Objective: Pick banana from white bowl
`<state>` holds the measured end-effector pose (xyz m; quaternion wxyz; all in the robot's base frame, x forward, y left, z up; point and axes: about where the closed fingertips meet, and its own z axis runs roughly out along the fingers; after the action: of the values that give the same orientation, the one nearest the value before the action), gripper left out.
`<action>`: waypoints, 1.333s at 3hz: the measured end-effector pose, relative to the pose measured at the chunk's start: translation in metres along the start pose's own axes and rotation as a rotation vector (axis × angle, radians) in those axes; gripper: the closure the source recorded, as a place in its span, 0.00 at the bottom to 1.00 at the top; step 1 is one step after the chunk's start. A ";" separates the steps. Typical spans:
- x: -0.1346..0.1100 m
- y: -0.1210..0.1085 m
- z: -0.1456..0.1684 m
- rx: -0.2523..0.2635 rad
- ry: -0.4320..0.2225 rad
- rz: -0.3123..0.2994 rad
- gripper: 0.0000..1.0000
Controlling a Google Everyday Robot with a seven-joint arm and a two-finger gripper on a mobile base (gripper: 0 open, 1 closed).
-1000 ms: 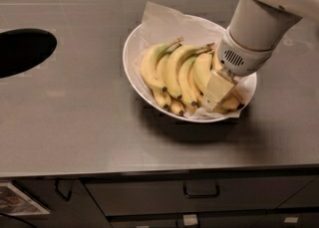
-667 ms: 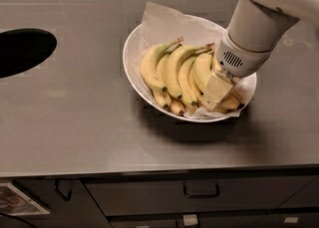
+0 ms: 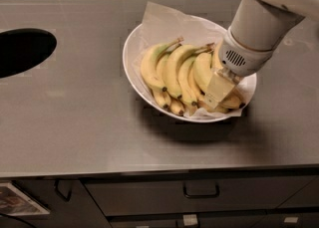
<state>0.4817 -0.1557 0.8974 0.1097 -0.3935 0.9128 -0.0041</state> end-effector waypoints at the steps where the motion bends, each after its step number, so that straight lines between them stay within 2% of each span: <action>1: 0.003 0.001 -0.019 -0.005 -0.054 -0.024 1.00; 2: 0.006 -0.001 -0.037 -0.048 -0.147 -0.066 1.00; 3: 0.008 -0.002 -0.050 -0.114 -0.241 -0.124 1.00; 4: 0.005 0.000 -0.054 -0.182 -0.308 -0.185 1.00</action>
Offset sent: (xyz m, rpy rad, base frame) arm -0.0218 -0.0121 0.0583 0.2533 -0.1062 0.1967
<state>0.4670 -0.1636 0.9489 0.2110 -0.4801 0.8417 0.1286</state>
